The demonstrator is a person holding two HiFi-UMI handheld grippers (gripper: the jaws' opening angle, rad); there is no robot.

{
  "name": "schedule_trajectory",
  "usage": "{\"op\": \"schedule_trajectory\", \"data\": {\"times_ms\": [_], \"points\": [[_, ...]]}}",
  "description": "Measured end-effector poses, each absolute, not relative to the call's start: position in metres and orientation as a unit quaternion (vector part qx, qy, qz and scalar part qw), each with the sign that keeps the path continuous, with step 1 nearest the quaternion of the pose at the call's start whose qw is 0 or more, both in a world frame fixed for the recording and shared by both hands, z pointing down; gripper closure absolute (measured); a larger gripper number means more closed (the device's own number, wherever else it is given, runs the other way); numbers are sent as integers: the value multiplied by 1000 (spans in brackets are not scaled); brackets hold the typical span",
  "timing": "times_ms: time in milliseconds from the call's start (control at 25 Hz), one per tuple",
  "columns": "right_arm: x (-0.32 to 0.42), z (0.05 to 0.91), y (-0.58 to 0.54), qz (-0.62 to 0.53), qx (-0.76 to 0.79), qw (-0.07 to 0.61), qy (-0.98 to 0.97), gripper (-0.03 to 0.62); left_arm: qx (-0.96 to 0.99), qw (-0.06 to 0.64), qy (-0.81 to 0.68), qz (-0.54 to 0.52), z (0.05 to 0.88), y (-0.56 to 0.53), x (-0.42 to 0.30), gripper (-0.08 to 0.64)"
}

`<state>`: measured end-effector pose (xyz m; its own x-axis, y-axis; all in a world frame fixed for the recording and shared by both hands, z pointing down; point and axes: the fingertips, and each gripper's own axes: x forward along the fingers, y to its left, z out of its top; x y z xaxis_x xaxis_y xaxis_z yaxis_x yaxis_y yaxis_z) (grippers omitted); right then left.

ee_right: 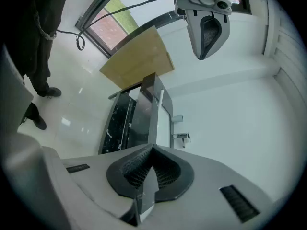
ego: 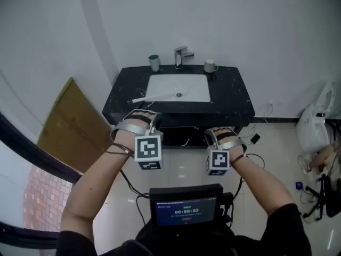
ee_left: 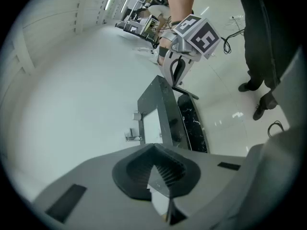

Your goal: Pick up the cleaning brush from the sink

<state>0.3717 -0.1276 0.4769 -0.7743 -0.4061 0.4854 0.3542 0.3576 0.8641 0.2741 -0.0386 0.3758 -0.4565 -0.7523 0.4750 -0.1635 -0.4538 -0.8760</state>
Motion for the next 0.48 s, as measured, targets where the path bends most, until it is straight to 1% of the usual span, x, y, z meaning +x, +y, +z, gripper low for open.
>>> {"op": "schedule_trajectory", "data": {"times_ms": [240, 480], "points": [[355, 469, -138, -611, 38, 326, -720, 589, -470, 216, 482, -707, 369, -32, 259, 551], [302, 459, -117, -608, 43, 319, -725, 589, -456, 234, 464, -722, 365, -3, 223, 551]]}}
